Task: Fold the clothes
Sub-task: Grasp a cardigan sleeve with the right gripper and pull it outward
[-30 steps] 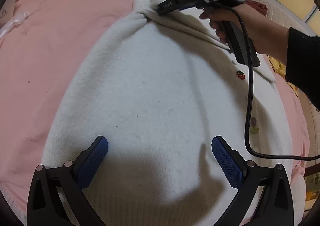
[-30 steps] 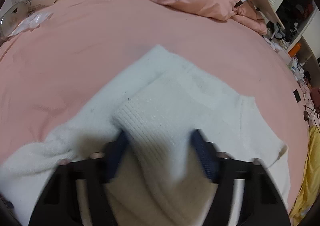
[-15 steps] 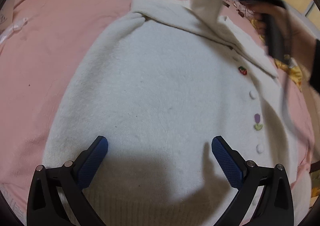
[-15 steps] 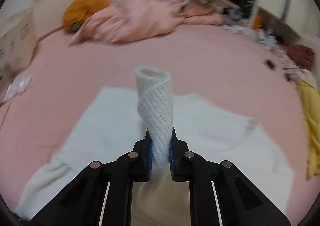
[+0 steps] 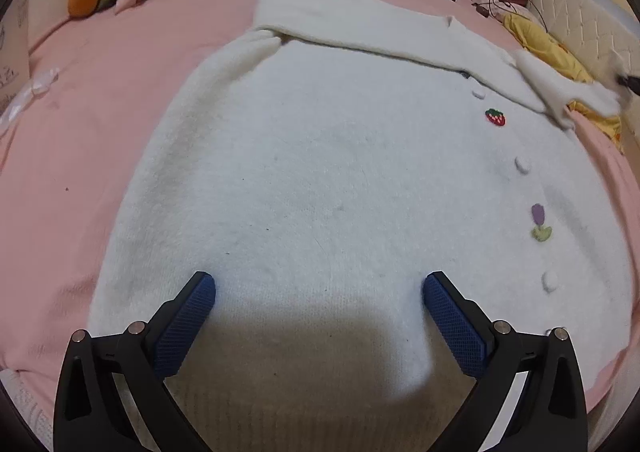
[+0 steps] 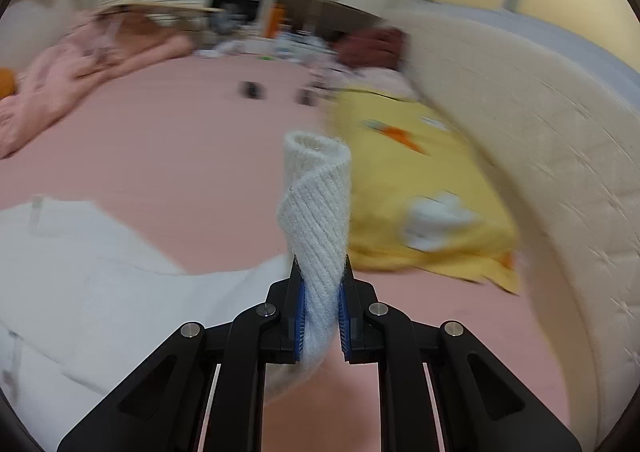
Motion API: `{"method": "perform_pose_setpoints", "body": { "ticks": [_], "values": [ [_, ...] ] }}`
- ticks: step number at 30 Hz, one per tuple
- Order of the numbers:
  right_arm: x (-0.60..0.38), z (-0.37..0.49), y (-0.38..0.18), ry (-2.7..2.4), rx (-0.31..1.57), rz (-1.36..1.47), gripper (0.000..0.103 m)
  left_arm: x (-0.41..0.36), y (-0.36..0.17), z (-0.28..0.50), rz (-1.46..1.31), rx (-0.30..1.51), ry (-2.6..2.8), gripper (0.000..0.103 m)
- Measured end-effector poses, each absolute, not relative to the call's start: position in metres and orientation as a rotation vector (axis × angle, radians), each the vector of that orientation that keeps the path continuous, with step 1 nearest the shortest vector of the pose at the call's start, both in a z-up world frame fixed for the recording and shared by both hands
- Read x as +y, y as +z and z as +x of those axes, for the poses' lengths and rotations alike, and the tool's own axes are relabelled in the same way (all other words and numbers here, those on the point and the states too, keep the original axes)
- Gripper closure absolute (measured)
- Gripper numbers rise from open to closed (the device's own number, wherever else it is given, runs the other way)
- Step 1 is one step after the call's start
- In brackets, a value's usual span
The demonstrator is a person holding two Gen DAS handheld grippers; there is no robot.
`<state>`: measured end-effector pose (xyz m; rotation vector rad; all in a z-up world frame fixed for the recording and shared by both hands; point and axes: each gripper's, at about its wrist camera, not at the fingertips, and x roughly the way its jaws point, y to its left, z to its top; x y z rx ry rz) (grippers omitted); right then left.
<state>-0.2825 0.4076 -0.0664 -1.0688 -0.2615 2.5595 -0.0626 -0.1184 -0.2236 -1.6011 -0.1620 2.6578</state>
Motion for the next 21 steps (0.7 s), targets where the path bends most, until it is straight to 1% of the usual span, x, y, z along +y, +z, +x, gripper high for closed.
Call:
{"method": "perform_pose_setpoints", "body": {
  "ticks": [3, 8, 12, 17, 18, 21],
  "values": [
    [0.457, -0.265, -0.078, 2.521, -0.224, -1.093, 0.089, -0.119, -0.223, -0.059, -1.600, -0.144, 2.679, 0.000],
    [0.529, -0.242, -0.124, 2.404, -0.146, -1.125, 0.089, -0.111, -0.226, -0.064, -1.607, -0.137, 2.698, 0.000],
    [0.581, -0.221, -0.163, 2.294, -0.047, -1.143, 0.089, -0.106, -0.228, -0.063, -1.611, -0.120, 2.718, 0.000],
    [0.637, -0.178, -0.200, 2.219, 0.199, -1.106, 0.089, -0.105, -0.230, -0.064, -1.623, -0.099, 2.741, 0.000],
    [0.638, -0.173, -0.201, 2.239, 0.214, -1.079, 0.089, -0.105, -0.230, -0.064, -1.624, -0.097, 2.744, 0.000],
    [0.636, -0.173, -0.202, 2.231, 0.172, -1.065, 0.088, -0.104, -0.231, -0.063, -1.618, -0.089, 2.752, 0.000]
  ]
}}
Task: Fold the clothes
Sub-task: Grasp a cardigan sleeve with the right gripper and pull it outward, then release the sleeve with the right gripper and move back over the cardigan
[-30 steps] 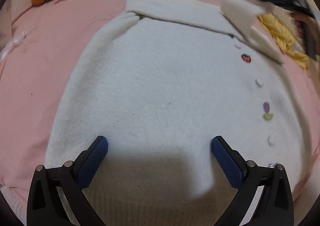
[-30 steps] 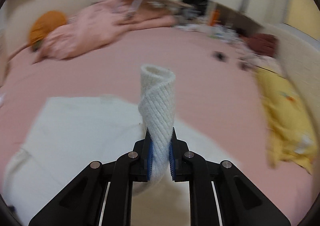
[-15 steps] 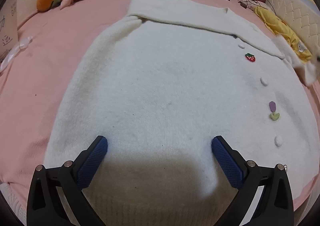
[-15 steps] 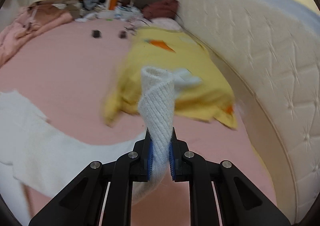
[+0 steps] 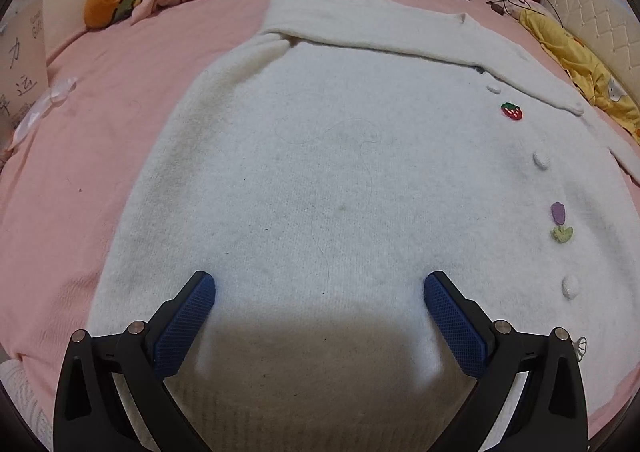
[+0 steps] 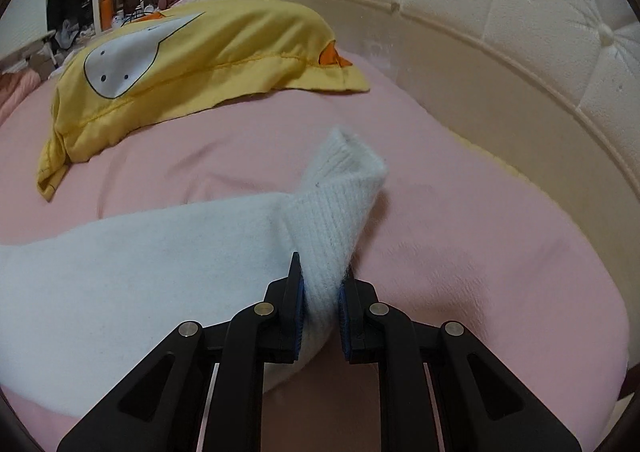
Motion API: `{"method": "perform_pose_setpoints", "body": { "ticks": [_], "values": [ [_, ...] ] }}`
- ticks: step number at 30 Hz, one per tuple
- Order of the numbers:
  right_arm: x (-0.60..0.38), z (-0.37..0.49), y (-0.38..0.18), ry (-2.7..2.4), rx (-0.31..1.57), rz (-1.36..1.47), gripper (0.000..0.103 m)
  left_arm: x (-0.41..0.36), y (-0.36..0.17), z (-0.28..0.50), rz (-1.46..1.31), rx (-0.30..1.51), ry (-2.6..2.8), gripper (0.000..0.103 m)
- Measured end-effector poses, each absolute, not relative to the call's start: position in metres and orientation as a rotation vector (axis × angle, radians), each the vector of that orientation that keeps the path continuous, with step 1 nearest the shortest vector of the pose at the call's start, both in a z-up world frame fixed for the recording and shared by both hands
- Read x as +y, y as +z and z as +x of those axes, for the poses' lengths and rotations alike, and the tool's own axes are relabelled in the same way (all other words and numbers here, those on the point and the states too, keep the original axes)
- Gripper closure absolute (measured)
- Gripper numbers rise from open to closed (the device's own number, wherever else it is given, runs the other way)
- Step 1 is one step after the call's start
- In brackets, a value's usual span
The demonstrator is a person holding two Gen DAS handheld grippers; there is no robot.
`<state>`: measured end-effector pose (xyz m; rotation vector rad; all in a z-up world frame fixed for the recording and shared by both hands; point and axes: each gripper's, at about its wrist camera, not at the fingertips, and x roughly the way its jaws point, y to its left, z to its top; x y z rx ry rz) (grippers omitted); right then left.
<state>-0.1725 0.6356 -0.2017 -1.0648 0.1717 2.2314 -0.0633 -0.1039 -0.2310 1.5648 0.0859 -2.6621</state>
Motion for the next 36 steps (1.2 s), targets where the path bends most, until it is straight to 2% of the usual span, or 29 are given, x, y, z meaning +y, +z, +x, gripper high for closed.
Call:
{"method": "perform_pose_setpoints", "body": {
  "ticks": [2, 4, 7, 9, 13, 15, 16, 17, 22, 23, 25, 28, 31, 33, 36],
  "values": [
    [0.643, -0.165, -0.198, 2.227, 0.237, -1.029, 0.072, -0.103, -0.231, -0.063, 1.564, 0.086, -2.660, 0.000],
    [0.659, -0.148, -0.193, 2.194, 0.353, -0.955, 0.062, -0.103, -0.232, -0.062, 1.562, 0.085, -2.661, 0.000],
    [0.678, -0.125, -0.185, 2.094, 0.376, -0.902, 0.059, -0.106, -0.232, -0.064, 1.560, 0.085, -2.666, 0.000],
    [0.682, -0.120, -0.175, 2.034, 0.290, -0.919, 0.059, -0.108, -0.232, -0.065, 1.559, 0.083, -2.668, 0.000],
    [0.636, -0.116, -0.137, 2.132, 0.127, -0.734, 0.056, -0.110, -0.232, -0.065, 1.552, 0.080, -2.673, 0.000],
    [0.600, -0.137, -0.134, 2.357, 0.119, -0.780, 0.046, -0.110, -0.232, -0.065, 1.546, 0.080, -2.676, 0.000],
    [0.588, -0.150, -0.139, 2.438, 0.124, -0.830, 0.034, -0.110, -0.232, -0.065, 1.545, 0.078, -2.676, 0.000],
    [0.569, -0.167, -0.147, 2.526, 0.126, -0.910, 0.031, -0.109, -0.232, -0.065, 1.544, 0.077, -2.675, 0.000],
    [0.527, -0.208, -0.200, 2.548, 0.070, -1.178, 0.031, -0.109, -0.231, -0.064, 1.543, 0.072, -2.673, 0.000],
    [0.537, -0.206, -0.208, 2.513, 0.117, -1.203, 0.031, -0.109, -0.231, -0.065, 1.543, 0.072, -2.674, 0.000],
    [0.566, -0.194, -0.207, 2.518, 0.290, -1.147, 0.032, -0.110, -0.231, -0.065, 1.543, 0.073, -2.676, 0.000],
    [0.609, -0.174, -0.204, 2.278, 0.166, -1.078, 0.031, -0.111, -0.232, -0.066, 1.538, 0.073, -2.679, 0.000],
    [0.649, -0.155, -0.200, 2.195, 0.167, -1.085, 0.031, -0.111, -0.233, -0.066, 1.535, 0.076, -2.681, 0.000],
    [0.658, -0.151, -0.192, 2.086, 0.098, -1.070, 0.023, -0.112, -0.233, -0.066, 1.535, 0.076, -2.680, 0.000],
    [0.635, -0.136, -0.161, 2.026, 0.085, -0.960, 0.023, -0.113, -0.233, -0.067, 1.534, 0.076, -2.683, 0.000]
  ]
}}
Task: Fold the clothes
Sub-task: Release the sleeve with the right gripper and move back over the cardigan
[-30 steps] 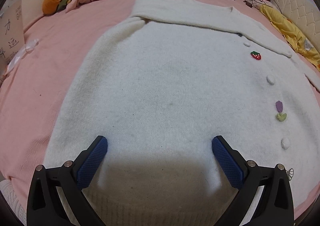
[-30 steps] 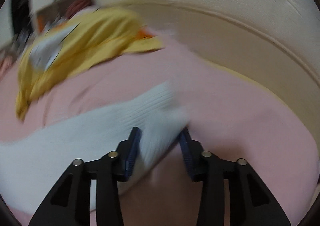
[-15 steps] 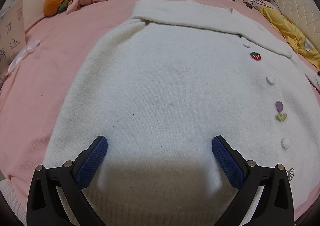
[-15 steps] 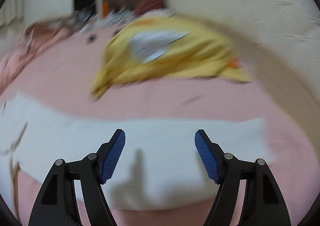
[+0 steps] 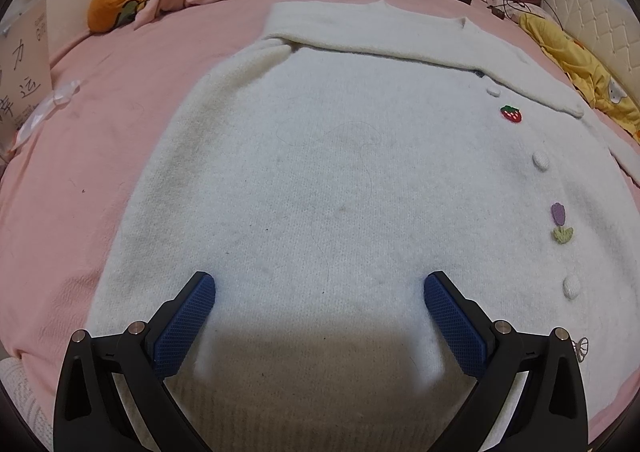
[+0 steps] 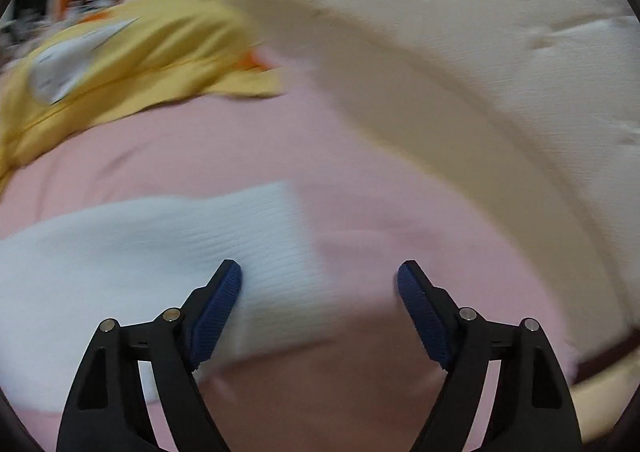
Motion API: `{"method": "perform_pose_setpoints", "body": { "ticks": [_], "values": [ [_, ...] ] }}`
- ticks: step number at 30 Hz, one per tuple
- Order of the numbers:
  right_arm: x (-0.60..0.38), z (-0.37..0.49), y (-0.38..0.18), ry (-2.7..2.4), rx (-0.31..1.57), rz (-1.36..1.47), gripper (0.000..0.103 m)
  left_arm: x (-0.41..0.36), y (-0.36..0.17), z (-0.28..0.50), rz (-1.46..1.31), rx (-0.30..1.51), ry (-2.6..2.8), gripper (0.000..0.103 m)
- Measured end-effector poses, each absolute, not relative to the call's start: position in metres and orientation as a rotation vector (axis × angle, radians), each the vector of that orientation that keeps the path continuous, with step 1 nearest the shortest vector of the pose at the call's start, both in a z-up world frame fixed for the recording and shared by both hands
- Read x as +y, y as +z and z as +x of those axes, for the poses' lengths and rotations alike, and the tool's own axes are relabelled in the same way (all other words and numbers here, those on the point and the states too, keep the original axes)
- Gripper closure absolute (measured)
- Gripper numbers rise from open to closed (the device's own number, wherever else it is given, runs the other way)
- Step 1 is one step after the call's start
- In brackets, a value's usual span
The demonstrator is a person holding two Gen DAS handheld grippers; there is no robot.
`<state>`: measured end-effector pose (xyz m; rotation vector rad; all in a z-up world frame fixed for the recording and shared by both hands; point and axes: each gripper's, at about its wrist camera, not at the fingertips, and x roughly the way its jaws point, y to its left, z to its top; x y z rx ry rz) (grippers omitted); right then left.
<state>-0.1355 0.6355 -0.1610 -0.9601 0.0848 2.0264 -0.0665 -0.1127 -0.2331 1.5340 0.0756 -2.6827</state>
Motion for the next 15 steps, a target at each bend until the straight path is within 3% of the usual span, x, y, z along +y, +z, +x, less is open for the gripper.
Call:
{"method": "perform_pose_setpoints", "body": {
  "ticks": [3, 9, 13, 15],
  "values": [
    [0.568, -0.124, -0.129, 2.264, 0.075, -0.907, 0.023, -0.113, -0.233, -0.066, 1.530, 0.075, -2.686, 0.000],
    [0.335, -0.071, -0.097, 2.818, 0.050, -1.093, 0.023, -0.113, -0.232, -0.065, 1.524, 0.073, -2.686, 0.000],
    [0.204, -0.032, -0.129, 2.916, 0.151, -1.284, 0.023, -0.113, -0.232, -0.064, 1.524, 0.076, -2.690, 0.000],
    [0.174, -0.032, -0.156, 2.888, 0.115, -1.308, 0.023, -0.112, -0.231, -0.063, 1.527, 0.078, -2.691, 0.000]
  ]
}}
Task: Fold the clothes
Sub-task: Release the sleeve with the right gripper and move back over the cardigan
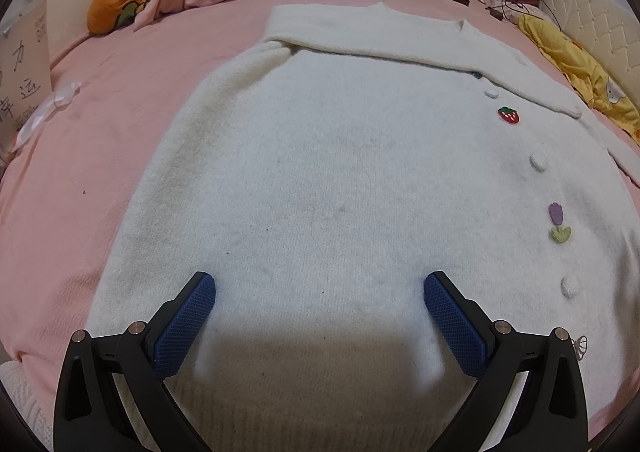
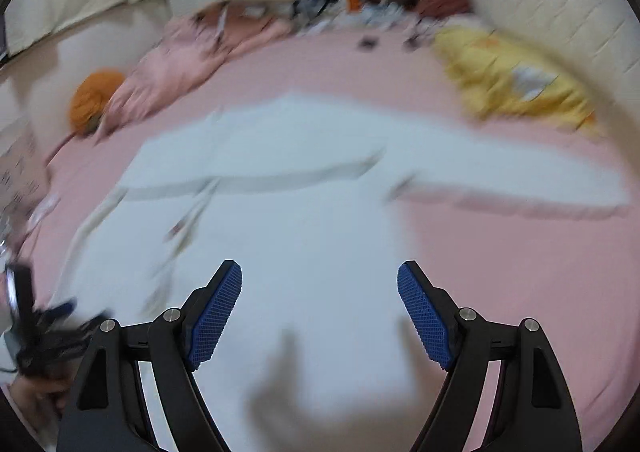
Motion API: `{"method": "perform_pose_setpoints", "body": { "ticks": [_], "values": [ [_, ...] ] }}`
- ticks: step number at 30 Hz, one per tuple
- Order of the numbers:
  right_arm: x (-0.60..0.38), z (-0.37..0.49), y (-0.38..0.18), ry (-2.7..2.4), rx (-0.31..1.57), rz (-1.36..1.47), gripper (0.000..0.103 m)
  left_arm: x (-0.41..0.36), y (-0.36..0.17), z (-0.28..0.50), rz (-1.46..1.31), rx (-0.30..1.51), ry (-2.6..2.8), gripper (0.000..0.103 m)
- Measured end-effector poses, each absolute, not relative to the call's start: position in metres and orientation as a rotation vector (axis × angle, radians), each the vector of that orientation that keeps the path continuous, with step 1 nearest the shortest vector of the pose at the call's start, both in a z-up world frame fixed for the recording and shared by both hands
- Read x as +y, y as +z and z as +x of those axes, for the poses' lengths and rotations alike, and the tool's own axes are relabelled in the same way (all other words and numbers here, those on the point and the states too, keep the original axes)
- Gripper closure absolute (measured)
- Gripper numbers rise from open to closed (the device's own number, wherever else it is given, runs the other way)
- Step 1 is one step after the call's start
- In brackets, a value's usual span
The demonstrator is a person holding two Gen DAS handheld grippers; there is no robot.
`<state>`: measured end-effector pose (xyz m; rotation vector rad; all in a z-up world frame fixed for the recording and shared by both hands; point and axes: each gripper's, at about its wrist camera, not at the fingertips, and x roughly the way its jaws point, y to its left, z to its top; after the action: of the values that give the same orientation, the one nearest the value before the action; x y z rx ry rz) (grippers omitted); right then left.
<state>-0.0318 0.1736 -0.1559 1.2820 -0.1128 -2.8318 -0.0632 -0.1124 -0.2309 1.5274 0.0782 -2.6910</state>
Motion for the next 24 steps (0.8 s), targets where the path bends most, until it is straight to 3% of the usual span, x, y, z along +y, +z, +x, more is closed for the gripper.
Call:
{"method": "perform_pose_setpoints", "body": {
  "ticks": [4, 6, 13, 20, 24],
  "values": [
    [0.139, -0.020, -0.217, -2.868, 0.001, 1.442, 0.022, -0.113, -0.230, -0.062, 1.518, 0.074, -2.701, 0.000],
    [0.141, -0.016, -0.215, -2.888, 0.064, 1.383, 0.021, -0.112, -0.230, -0.061, 1.517, 0.073, -2.701, 0.000],
    [0.161, -0.032, -0.216, -2.885, 0.027, 1.392, 0.020, -0.111, -0.224, -0.061, 1.536, 0.065, -2.700, 0.000],
    [0.159, -0.027, -0.217, -2.878, 0.018, 1.379, 0.019, -0.109, -0.191, -0.059, 1.378, 0.012, -2.773, 0.000],
    [0.162, -0.026, -0.217, -2.876, 0.000, 1.357, 0.019, -0.077, -0.160, -0.081, 1.290, -0.212, -2.923, 0.000]
  ]
}}
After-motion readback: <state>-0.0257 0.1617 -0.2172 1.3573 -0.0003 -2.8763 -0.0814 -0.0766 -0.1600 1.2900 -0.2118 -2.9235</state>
